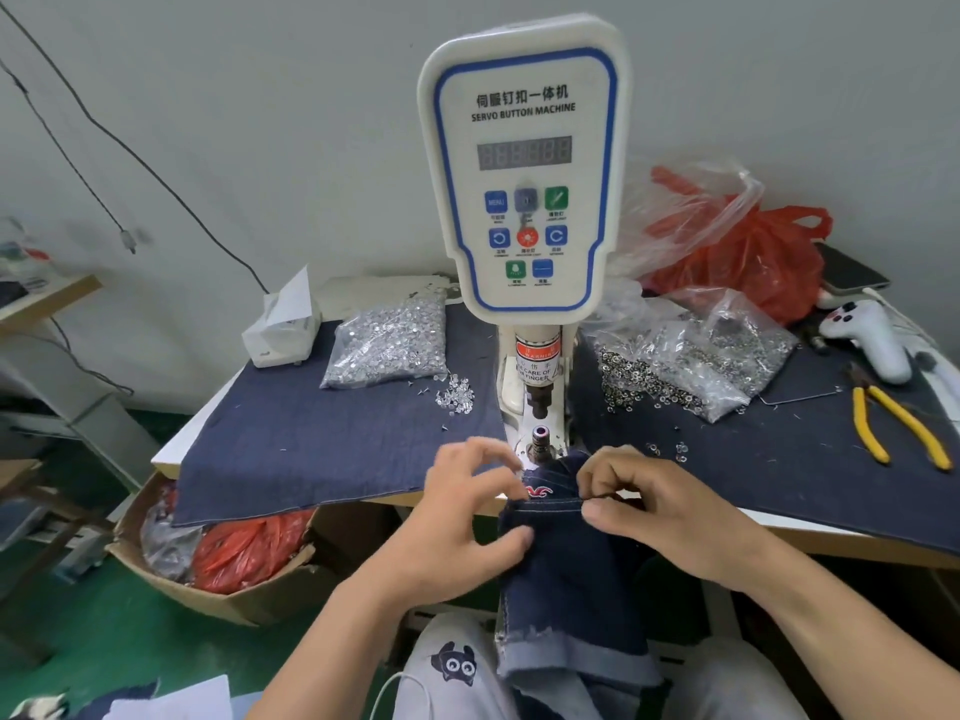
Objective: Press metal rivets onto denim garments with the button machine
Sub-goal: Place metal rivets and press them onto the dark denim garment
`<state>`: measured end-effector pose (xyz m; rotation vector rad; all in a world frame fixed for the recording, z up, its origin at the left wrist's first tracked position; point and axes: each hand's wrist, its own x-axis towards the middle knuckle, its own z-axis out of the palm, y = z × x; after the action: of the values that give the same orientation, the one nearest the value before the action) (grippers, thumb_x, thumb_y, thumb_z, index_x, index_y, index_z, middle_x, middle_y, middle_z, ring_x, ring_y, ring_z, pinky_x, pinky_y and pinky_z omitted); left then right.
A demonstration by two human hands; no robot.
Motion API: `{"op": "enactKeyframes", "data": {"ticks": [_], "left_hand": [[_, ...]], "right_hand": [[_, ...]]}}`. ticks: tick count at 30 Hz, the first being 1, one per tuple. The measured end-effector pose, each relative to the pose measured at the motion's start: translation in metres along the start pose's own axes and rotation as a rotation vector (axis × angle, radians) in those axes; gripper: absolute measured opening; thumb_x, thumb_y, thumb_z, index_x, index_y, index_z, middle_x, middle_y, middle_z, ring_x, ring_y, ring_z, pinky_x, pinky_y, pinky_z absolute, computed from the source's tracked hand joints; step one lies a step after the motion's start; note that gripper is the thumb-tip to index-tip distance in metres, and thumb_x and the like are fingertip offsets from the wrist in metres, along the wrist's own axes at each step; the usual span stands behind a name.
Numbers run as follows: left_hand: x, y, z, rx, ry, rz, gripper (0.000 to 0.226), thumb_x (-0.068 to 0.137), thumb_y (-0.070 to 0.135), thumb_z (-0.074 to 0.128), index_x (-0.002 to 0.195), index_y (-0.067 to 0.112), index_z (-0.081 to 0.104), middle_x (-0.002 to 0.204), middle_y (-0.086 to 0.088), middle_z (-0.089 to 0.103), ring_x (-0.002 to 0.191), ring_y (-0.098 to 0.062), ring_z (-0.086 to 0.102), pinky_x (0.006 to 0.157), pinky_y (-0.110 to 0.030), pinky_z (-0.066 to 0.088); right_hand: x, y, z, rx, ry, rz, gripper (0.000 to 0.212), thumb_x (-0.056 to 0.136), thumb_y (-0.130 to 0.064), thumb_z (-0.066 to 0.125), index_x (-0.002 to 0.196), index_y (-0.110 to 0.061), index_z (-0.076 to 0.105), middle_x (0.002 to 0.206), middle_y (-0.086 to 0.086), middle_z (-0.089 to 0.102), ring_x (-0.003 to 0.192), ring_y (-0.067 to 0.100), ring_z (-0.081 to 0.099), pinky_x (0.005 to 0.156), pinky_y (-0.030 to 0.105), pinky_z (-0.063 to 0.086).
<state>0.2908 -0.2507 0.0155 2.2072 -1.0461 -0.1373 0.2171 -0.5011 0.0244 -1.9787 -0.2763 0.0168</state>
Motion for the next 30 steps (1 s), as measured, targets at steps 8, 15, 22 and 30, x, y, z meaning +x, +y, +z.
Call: {"op": "enactKeyframes", "data": {"ticks": [8,15,22,30], "left_hand": [[0.000,-0.004,0.004,-0.299,-0.062,-0.154,0.014,0.093,0.036,0.066,0.102,0.042,0.058,0.101,0.013,0.072,0.092,-0.009,0.069,0.087,-0.035,0.059],[0.017,-0.007,0.002,-0.615,0.017,-0.245,0.022,0.089,0.033,0.074,0.111,0.034,0.072,0.109,0.005,0.077,0.099,-0.010,0.072,0.084,-0.028,0.057],[0.041,-0.012,0.010,-0.672,0.158,-0.388,0.038,0.107,0.038,0.055,0.071,0.034,0.068,0.074,0.016,0.063,0.072,0.000,0.054,0.066,-0.016,0.045],[0.055,-0.022,0.017,-0.668,0.210,-0.438,0.040,0.097,0.045,0.056,0.061,0.030,0.048,0.064,0.013,0.044,0.063,-0.007,0.037,0.061,-0.028,0.033]], "right_hand": [[0.008,-0.001,-0.007,-0.224,0.009,0.032,0.017,0.098,-0.033,0.067,0.083,-0.035,0.058,0.097,-0.010,0.065,0.099,0.007,0.062,0.089,0.025,0.045],[0.028,0.003,-0.008,0.125,0.130,0.164,0.024,0.101,-0.033,0.060,0.080,-0.022,0.058,0.076,-0.007,0.047,0.074,0.008,0.038,0.070,0.026,0.032],[0.050,0.012,0.001,0.235,0.227,0.298,0.028,0.100,-0.035,0.060,0.073,-0.028,0.061,0.075,-0.002,0.048,0.072,0.010,0.042,0.069,0.034,0.031],[0.058,0.019,0.003,0.350,0.307,0.344,0.035,0.082,-0.048,0.061,0.073,-0.016,0.051,0.075,0.002,0.042,0.074,0.013,0.039,0.072,0.037,0.029]]}}
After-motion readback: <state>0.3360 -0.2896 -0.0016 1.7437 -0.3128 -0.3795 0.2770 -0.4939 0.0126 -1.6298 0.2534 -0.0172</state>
